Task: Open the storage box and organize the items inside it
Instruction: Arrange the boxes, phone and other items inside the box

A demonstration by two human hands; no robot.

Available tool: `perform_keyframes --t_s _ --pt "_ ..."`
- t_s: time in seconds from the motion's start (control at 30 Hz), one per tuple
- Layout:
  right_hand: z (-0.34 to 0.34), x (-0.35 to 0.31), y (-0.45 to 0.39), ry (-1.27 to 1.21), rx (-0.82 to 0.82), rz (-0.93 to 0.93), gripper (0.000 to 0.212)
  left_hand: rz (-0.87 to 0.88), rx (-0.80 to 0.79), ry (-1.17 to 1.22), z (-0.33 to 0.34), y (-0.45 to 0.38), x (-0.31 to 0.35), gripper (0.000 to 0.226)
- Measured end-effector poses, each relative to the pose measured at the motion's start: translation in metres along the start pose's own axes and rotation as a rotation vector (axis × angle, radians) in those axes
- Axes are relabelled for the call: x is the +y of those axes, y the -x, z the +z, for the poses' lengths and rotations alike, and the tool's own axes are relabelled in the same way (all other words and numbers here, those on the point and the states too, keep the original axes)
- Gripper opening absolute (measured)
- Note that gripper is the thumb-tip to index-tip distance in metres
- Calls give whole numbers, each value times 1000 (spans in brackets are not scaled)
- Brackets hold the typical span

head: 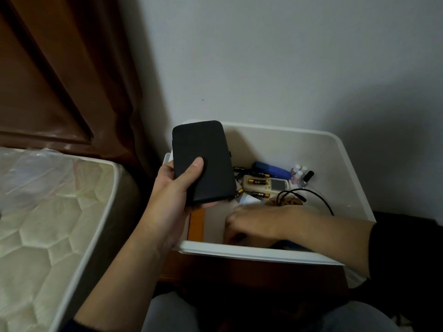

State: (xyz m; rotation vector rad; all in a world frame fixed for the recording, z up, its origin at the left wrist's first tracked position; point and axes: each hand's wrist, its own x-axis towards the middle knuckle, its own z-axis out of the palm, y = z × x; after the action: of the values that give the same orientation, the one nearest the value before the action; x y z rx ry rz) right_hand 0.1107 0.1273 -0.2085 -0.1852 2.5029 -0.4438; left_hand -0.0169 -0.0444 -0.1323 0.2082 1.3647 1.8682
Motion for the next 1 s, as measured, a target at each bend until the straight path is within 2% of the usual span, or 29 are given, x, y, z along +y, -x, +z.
perform_keyframes --t_s 0.1,0.17,0.33,0.43,0.6,0.7,0.77,0.8,0.87,0.93,1.0 --pt "3 -8 5 52 83 38 11 -4 11 -2 1 0 1 42" --pt "0 -8 6 83 65 131 14 -8 17 2 2 -1 1 43" --pt "-5 -14 -3 107 113 167 7 -10 0 11 2 1 1 41" --pt "-13 -15 -7 77 30 290 25 -13 -2 19 2 2 2 37" --pt "-15 -17 -9 84 90 510 23 -7 -6 30 3 3 2 35" --pt "-20 -13 -3 -35 162 523 17 -3 3 21 3 2 1 33" --pt "-22 -6 2 -251 309 540 15 7 -2 -7 2 1 -1 41" --pt "-25 -3 5 -446 398 561 16 12 -11 -23 2 1 -2 43" --pt "-35 -1 11 -969 563 590 16 21 -38 -95 3 1 -5 45" --pt "-40 2 16 -1420 665 564 29 39 -44 -180 5 1 -9 46" --pt "-40 0 20 -1496 688 526 34 35 -38 -229 6 0 -11 46"
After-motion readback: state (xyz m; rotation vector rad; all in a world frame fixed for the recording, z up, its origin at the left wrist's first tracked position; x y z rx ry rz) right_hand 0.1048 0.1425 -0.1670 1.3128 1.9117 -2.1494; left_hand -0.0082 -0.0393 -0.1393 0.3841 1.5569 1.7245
